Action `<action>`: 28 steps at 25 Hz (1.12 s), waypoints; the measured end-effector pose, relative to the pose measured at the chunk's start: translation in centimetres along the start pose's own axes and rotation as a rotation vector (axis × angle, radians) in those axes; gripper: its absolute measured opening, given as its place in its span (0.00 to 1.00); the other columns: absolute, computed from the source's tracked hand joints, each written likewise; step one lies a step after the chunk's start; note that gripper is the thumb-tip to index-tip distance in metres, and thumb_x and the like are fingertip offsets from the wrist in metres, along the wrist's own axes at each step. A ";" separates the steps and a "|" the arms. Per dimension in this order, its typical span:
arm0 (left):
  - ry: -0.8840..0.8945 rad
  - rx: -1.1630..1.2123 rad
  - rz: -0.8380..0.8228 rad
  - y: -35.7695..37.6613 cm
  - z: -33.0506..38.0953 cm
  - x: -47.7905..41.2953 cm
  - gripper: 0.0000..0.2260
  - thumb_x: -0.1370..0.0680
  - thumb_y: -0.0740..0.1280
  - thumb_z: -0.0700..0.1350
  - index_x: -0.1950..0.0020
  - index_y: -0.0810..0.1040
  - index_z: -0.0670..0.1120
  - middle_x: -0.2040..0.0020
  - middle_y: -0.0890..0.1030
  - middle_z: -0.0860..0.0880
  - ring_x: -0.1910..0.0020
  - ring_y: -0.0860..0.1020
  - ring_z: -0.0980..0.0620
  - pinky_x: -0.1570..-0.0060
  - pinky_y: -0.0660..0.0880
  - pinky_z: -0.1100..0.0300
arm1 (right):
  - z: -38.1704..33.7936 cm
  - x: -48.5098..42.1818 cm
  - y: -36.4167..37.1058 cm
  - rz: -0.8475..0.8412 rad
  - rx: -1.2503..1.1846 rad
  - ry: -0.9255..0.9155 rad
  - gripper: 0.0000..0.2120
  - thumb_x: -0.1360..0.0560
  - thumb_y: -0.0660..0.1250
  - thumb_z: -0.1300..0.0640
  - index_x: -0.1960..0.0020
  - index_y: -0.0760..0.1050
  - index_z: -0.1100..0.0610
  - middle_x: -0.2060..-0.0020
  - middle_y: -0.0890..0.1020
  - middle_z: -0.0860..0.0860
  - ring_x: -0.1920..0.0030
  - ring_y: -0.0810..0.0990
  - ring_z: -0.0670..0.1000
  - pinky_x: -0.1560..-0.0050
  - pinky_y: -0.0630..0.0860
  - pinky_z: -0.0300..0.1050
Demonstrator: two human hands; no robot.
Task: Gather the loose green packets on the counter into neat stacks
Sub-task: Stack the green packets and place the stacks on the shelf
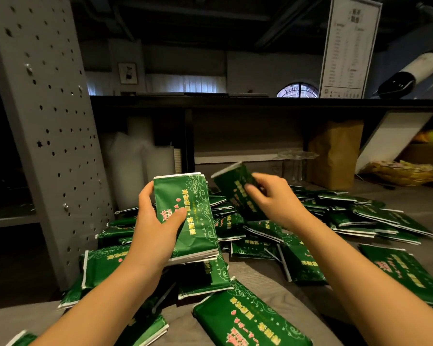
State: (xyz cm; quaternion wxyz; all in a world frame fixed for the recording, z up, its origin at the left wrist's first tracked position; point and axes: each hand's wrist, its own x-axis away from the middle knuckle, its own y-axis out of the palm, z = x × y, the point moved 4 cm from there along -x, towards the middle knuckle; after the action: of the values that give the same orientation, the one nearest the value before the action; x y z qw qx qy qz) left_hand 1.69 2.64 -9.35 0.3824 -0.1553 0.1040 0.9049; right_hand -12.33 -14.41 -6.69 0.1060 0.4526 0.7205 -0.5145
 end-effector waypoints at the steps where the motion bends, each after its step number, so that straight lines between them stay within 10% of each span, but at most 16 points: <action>1: 0.004 -0.001 0.001 0.0 0.0 0.0 0.25 0.22 0.64 0.36 0.30 0.62 0.56 0.53 0.76 0.61 0.55 0.78 0.59 0.64 0.74 0.64 | -0.8 0.1 -0.5 0.059 -0.164 0.002 0.08 0.20 0.59 0.57 0.50 0.77 0.55 0.57 0.82 0.51 0.55 0.81 0.51 0.54 0.79 0.52; 6: -0.015 0.005 -0.023 0.1 0.1 0.0 0.25 0.21 0.61 0.37 0.29 0.60 0.55 0.50 0.76 0.58 0.54 0.77 0.60 0.65 0.73 0.67 | -4.9 1.1 0.2 -0.018 -0.845 0.160 0.12 0.19 0.57 0.60 0.51 0.77 0.49 0.62 0.84 0.47 0.63 0.83 0.46 0.64 0.81 0.42; 18: 0.016 0.015 -0.072 0.8 0.1 0.5 0.28 0.21 0.62 0.39 0.25 0.53 0.55 0.41 0.77 0.50 0.49 0.79 0.56 0.53 0.77 0.61 | -8.6 4.2 6.4 0.019 -0.714 0.135 0.19 0.19 0.56 0.57 0.32 0.61 0.40 0.39 0.64 0.43 0.42 0.68 0.35 0.35 0.65 0.36; 23: 0.039 -0.025 -0.048 0.7 0.4 0.4 0.29 0.21 0.61 0.34 0.26 0.54 0.54 0.50 0.76 0.56 0.66 0.79 0.68 0.71 0.74 0.72 | -6.6 2.3 4.3 -0.009 -0.491 0.107 0.20 0.19 0.56 0.53 0.28 0.63 0.50 0.38 0.72 0.47 0.39 0.70 0.44 0.34 0.68 0.45; 28: 0.006 0.013 -0.034 0.2 0.5 0.3 0.28 0.21 0.61 0.37 0.27 0.55 0.57 0.47 0.76 0.56 0.57 0.80 0.60 0.70 0.76 0.69 | 0.1 0.9 0.9 -0.409 0.360 0.190 0.31 0.25 0.65 0.45 0.25 0.58 0.50 0.28 0.67 0.51 0.30 0.66 0.53 0.31 0.66 0.53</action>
State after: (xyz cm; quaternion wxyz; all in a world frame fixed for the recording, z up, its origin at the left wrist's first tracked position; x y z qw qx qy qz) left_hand 1.21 2.87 -9.00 0.3983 -0.1571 0.1082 0.8972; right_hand -12.17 -13.98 -7.91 -0.1497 0.3557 0.7007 -0.6000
